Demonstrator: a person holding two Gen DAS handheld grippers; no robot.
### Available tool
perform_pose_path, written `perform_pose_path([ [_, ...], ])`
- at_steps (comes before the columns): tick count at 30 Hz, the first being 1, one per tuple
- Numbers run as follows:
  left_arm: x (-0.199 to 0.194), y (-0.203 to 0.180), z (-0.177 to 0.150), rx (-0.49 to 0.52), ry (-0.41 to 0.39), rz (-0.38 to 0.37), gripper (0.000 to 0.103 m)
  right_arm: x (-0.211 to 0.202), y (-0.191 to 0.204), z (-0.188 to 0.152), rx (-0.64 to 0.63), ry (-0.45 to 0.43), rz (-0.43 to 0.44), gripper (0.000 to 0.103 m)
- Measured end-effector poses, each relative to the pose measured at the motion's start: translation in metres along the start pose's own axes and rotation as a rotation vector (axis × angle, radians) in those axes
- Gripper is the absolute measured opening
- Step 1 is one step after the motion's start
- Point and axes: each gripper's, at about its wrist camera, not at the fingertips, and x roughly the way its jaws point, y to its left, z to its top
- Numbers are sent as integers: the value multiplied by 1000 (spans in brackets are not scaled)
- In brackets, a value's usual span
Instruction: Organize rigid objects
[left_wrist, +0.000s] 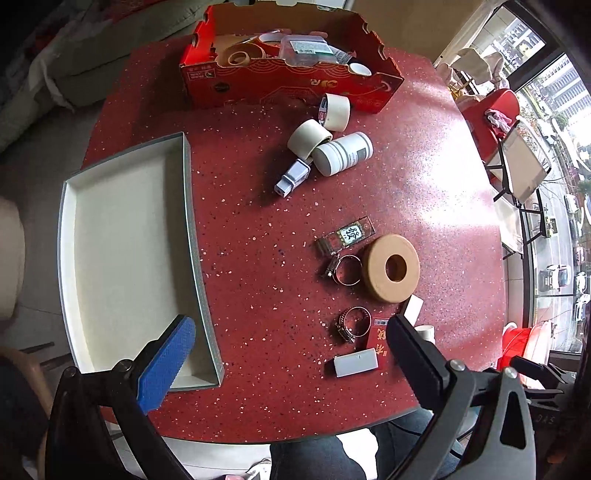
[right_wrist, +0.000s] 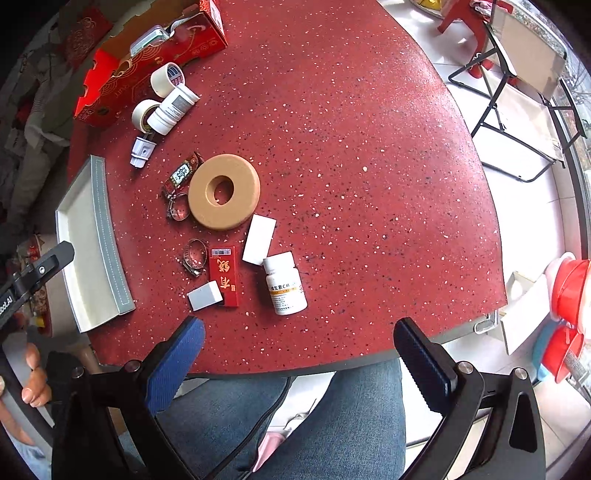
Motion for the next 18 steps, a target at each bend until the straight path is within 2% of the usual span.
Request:
perform_pose_path([
  [3, 37, -15, 22, -19, 36, 23, 103, 12, -6, -11, 10, 19, -49, 103],
  [6, 69, -21, 44, -120, 78, 33, 103, 23, -10, -22, 25, 47, -68, 103],
  [9, 87, -32, 57, -196, 75, 51, 103, 32, -12, -30, 37, 57, -77, 103],
  [11, 97, -41, 61, -223, 75, 64, 103, 38, -11, -36, 41, 74, -87, 103],
  [16, 126, -43, 59, -238, 122, 163, 103, 49, -9, -42, 37, 86, -89, 103],
  [18, 124, -30, 52, -244, 113, 142, 103, 49, -7, -42, 36, 69, -97, 103],
])
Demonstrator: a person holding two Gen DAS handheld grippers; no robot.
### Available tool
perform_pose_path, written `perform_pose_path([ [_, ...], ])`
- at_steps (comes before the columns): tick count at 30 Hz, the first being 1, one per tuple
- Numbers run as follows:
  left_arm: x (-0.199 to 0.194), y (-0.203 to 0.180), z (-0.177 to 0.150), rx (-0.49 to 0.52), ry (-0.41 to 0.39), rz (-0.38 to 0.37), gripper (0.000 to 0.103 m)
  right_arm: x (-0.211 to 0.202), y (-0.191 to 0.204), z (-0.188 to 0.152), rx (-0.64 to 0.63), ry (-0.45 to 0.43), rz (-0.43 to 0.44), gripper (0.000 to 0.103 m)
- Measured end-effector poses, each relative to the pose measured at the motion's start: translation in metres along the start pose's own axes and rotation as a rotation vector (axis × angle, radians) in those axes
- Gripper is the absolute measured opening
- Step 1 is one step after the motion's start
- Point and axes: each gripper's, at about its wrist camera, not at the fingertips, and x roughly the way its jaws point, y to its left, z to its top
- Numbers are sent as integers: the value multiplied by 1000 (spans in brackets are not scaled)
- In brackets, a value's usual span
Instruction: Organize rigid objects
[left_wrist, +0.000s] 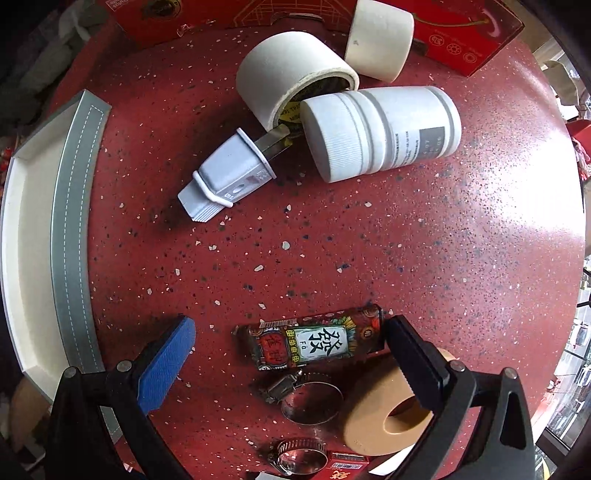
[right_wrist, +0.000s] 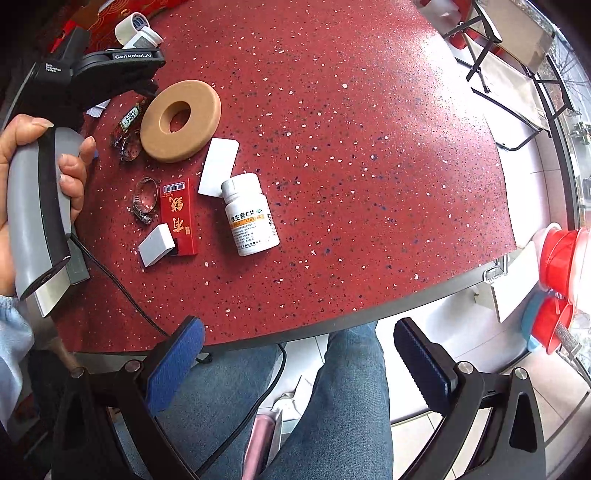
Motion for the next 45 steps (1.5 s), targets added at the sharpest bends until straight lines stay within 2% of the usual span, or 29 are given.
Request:
perform_pose_path([
  [3, 2, 23, -6, 19, -42, -8, 103, 6, 6, 10, -8, -25, -6, 103],
  [6, -1, 43, -10, 37, -31, -27, 103, 16, 19, 25, -53, -43, -46, 103],
  [11, -1, 61, -14, 7, -36, -63, 103, 45, 42, 51, -168, -53, -102, 103],
  [15, 8, 50, -25, 45, -33, -33, 103, 73, 48, 61, -198, -11, -136, 103],
  [17, 8, 59, -32, 37, -61, -42, 103, 84, 46, 62, -189, 8, -144, 103],
  [22, 7, 60, -60, 29, -124, -44, 103, 99, 34, 60, -143, 12, -87, 103],
  [24, -1, 45, -67, 20, -135, -43, 103, 104, 31, 61, -137, 13, -83, 103],
  [26, 1, 26, -72, -1, -121, -43, 103, 107, 29, 61, -136, 13, -82, 103],
  [33, 12, 41, -83, -102, -47, -51, 103, 90, 25, 78, -134, 59, -102, 103],
  [38, 15, 53, -89, -148, 4, -62, 103, 86, 34, 77, -194, 2, -130, 101],
  [41, 15, 59, -86, -142, 20, -72, 96, 84, 43, 73, -222, -20, -117, 85],
  [42, 11, 61, -84, -134, 17, -76, 89, 80, 45, 73, -235, -32, -115, 73],
  [43, 9, 61, -86, -119, 11, -73, 81, 75, 45, 73, -245, -49, -114, 56],
  [44, 4, 51, -82, -96, 5, -79, 75, 72, 46, 73, -251, -61, -111, 46],
  [45, -10, 45, -70, -70, 10, -102, 72, 70, 48, 73, -256, -70, -117, 34],
])
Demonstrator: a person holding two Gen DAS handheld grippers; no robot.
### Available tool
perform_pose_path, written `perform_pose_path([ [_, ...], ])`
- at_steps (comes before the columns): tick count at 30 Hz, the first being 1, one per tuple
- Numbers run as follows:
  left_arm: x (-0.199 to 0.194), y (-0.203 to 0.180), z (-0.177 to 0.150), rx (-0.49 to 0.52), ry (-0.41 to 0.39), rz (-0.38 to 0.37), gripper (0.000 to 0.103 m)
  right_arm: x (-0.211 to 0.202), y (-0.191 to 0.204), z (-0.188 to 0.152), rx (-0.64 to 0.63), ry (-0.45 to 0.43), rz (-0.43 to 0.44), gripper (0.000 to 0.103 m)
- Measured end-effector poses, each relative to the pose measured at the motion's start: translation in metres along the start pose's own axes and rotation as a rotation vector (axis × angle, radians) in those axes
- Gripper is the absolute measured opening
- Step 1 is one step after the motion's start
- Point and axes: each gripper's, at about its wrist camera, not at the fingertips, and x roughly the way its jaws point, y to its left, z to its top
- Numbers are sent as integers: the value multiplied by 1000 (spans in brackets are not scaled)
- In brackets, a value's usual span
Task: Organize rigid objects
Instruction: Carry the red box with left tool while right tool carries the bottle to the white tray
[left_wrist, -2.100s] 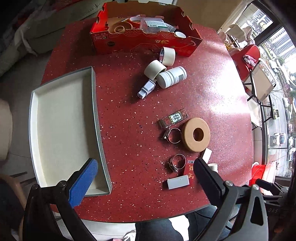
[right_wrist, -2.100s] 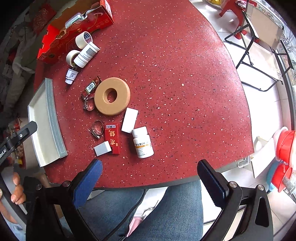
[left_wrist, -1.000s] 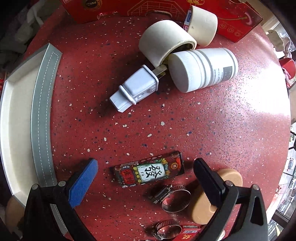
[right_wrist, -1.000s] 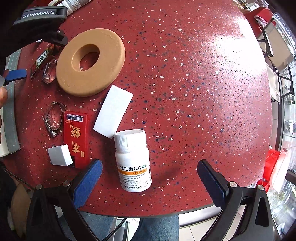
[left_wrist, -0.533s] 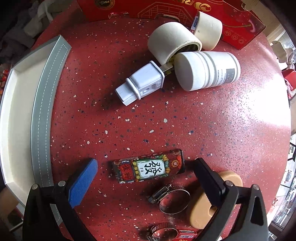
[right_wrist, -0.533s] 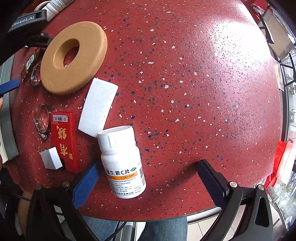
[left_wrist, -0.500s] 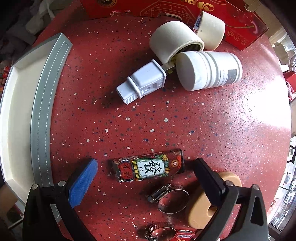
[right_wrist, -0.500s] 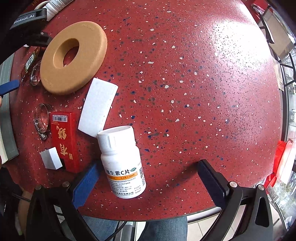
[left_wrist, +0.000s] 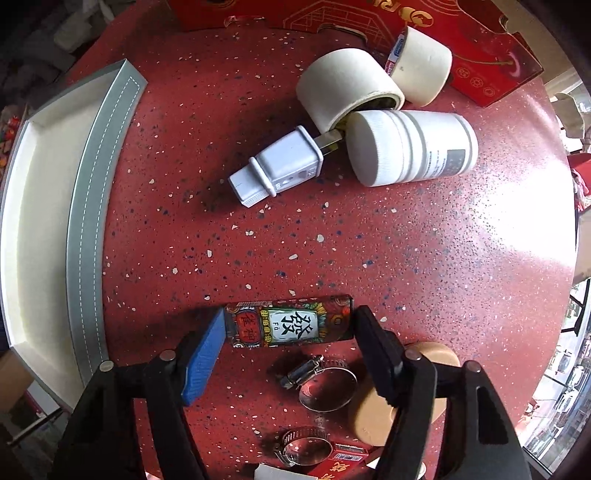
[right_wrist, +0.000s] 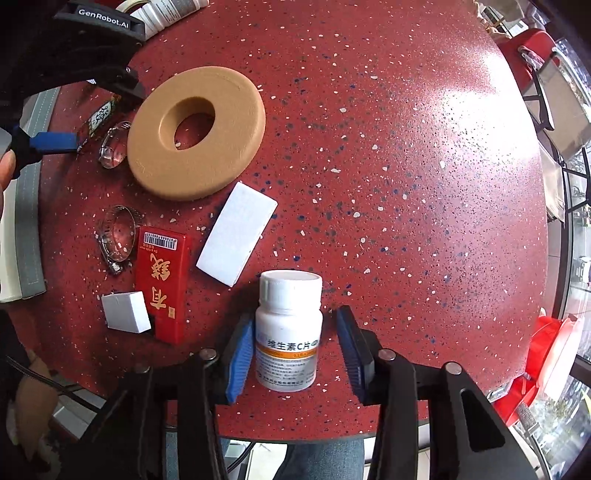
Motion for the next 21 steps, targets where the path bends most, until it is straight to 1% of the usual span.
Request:
perform_pose_path([
  [1, -1, 0, -1, 20, 6, -13, 72, -1, -2, 1, -3, 2, -15, 34],
  [3, -8, 3, -5, 42, -4, -26, 72, -3, -4, 0, 2, 1, -12, 34],
  [7, -33, 8, -21, 137, -73, -35, 72, -19, -11, -9, 23, -31, 13, 34],
  [8, -50, 6, -20, 163, -87, -38, 72, -23, -10, -12, 29, -37, 21, 34],
  [9, -58, 9, -26, 186, -99, -42, 72, -27, -8, -17, 33, -42, 27, 34],
  [10, -65, 14, -32, 204, -106, -51, 72, -31, -4, -32, 34, -49, 34, 34],
  [12, -78, 22, -45, 233, -107, -75, 72, -39, 1, -38, 41, -65, 42, 34],
  [15, -98, 29, -68, 251, -106, -86, 72, -51, 7, -47, 61, -76, 71, 34],
  [16, -103, 33, -73, 257, -109, -93, 72, -57, 2, -49, 57, -80, 76, 34],
  [18, -116, 36, -77, 277, -133, -98, 72, -66, 7, -53, 33, -99, 71, 34],
  [19, -122, 42, -89, 290, -151, -105, 72, -74, 6, -56, 19, -112, 69, 34],
  [21, -138, 47, -102, 318, -188, -102, 72, -85, 11, -57, 1, -134, 67, 34],
])
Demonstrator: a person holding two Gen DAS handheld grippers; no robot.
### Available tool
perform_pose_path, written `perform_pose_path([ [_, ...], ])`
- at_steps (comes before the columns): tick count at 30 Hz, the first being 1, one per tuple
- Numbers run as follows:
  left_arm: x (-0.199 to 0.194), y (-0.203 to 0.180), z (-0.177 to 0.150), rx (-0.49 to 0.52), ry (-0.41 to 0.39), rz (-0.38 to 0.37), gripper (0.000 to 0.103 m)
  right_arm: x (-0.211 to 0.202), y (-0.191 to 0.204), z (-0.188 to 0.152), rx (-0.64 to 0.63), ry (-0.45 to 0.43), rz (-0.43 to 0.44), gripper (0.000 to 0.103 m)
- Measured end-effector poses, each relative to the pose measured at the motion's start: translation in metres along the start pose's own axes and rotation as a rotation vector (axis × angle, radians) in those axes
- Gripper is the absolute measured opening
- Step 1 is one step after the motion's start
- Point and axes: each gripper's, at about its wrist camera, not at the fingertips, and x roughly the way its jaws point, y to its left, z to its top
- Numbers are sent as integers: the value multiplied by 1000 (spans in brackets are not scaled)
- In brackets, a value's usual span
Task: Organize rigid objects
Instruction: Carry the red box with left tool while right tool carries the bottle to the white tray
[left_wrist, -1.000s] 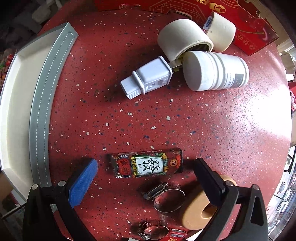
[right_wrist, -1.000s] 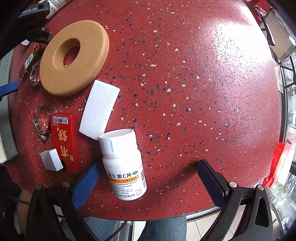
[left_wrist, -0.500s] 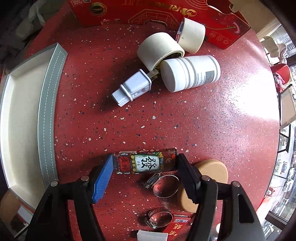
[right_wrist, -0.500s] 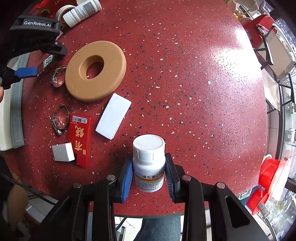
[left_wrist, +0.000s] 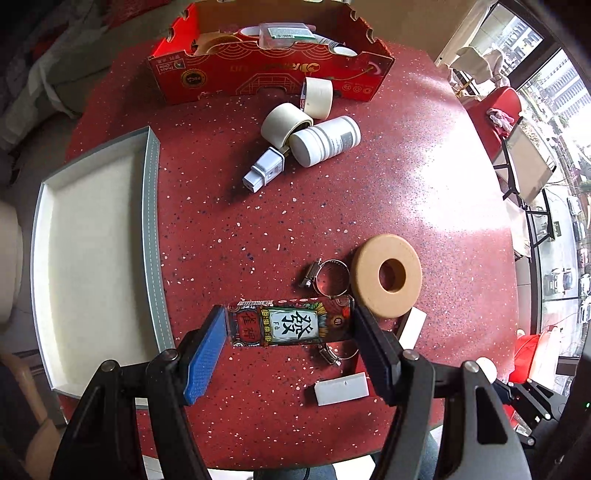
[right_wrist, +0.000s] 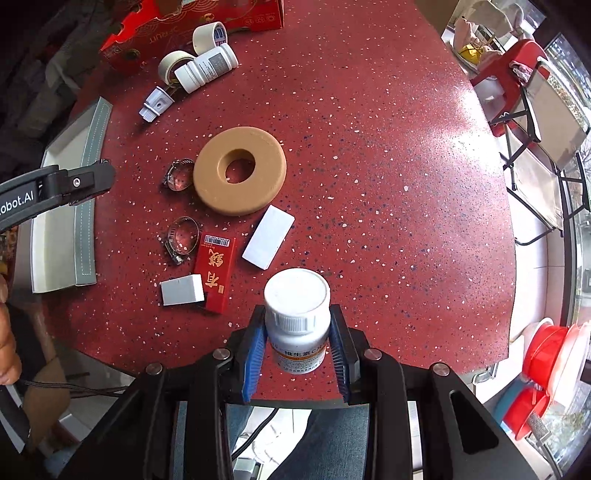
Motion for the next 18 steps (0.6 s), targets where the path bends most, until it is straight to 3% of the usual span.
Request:
perform_pose_path([
  [4, -35, -12, -6, 33, -67, 52, 72, -22, -6, 11, -31, -41, 2, 34],
  [8, -16, 0, 8, -1, -96, 93, 72, -33, -11, 25, -82, -74, 7, 34],
  [12, -11, 1, 2, -49, -128, 124, 72, -32, -2, 44, -167, -109, 16, 34],
  [18, -30, 0, -9, -142, -181, 167, 72, -40, 0, 54, -258, -139, 28, 34],
])
